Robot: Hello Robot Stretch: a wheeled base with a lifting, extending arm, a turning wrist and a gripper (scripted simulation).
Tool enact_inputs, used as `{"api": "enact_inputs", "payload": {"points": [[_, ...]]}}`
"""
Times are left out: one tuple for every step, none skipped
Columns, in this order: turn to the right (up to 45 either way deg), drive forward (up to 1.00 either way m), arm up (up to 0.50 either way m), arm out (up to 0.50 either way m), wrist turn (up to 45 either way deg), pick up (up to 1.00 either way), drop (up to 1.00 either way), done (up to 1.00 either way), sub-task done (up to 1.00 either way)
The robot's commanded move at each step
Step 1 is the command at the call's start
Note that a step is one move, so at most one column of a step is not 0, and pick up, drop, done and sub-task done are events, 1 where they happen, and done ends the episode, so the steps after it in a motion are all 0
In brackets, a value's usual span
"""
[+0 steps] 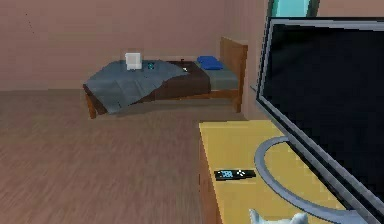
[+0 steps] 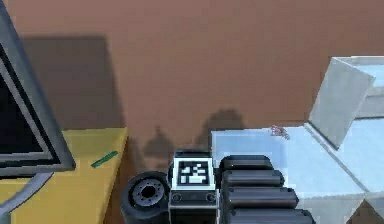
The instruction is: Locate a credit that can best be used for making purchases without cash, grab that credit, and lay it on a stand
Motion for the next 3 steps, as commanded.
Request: {"api": "enact_inputs", "payload": {"points": [[-12.0,0.0,0.0,0.0,0.0,0.0,0.0,0.0,0.0],[45.0,0.0,0.0,0.0,0.0,0.0,0.0,0.0,0.0],[45.0,0.0,0.0,0.0,0.0,0.0,0.0,0.0,0.0]]}}
